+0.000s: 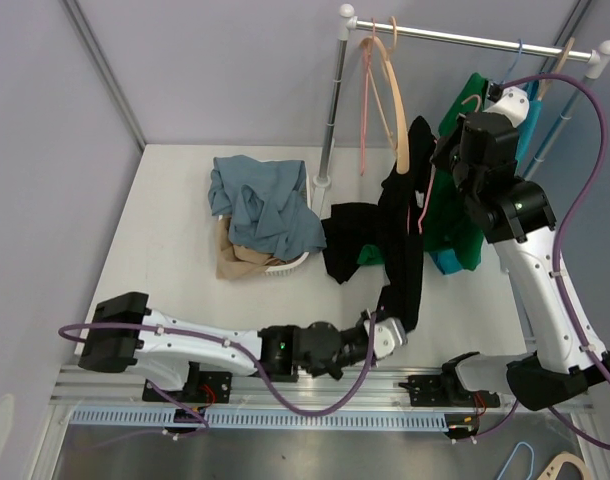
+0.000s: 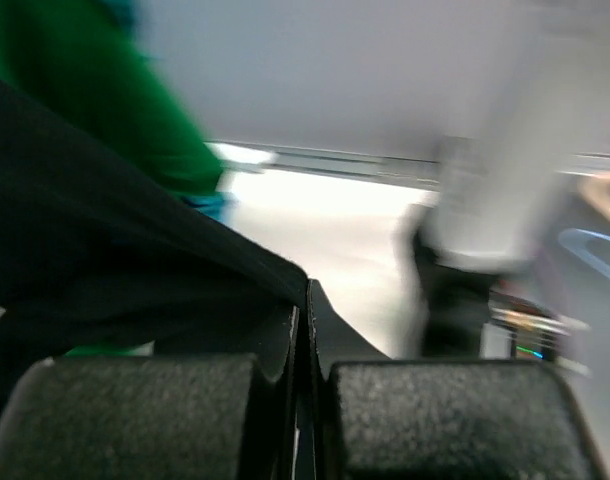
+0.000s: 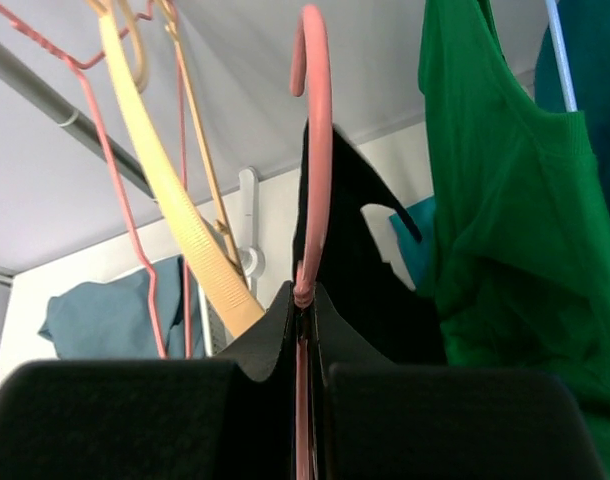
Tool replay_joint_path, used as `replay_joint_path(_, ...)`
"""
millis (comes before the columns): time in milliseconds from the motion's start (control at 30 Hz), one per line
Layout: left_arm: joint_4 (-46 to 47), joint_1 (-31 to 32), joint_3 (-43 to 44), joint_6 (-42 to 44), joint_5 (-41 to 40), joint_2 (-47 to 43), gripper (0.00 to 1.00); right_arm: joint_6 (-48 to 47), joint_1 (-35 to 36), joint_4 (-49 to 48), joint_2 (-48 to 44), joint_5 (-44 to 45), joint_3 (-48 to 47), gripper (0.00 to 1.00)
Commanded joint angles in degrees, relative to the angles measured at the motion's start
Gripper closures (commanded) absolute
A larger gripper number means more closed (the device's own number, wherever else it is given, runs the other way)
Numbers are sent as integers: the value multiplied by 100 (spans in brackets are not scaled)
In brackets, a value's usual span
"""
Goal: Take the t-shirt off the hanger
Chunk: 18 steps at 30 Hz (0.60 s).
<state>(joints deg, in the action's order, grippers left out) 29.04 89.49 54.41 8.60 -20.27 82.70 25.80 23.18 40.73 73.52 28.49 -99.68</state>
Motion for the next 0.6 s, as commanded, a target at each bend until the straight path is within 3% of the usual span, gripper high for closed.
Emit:
replay_joint_path(0, 224, 542, -386, -771, 533, -193, 99, -23, -164, -312, 127, -71, -394, 100)
replay_joint_path(100, 357, 710, -695, -974, 875, 9, 99, -75, -182, -268, 207, -124, -500, 100)
replay_joint_path(300, 181, 464, -871, -517, 1183, 27, 99, -93, -217, -101, 225, -125, -596, 100)
replay_joint_path(400, 6, 35, -792, -798, 1087, 45, 99, -207, -209, 127, 242, -361, -815, 100)
replay_joint_path(467, -248, -580, -469, -1419, 1087, 80, 99, -277, -191, 408, 286, -651, -1026, 100)
replay_joint_path(567, -1424, -1503, 331, -2096, 1333, 316, 99, -383, -173, 1268, 487, -1185, -1676, 100)
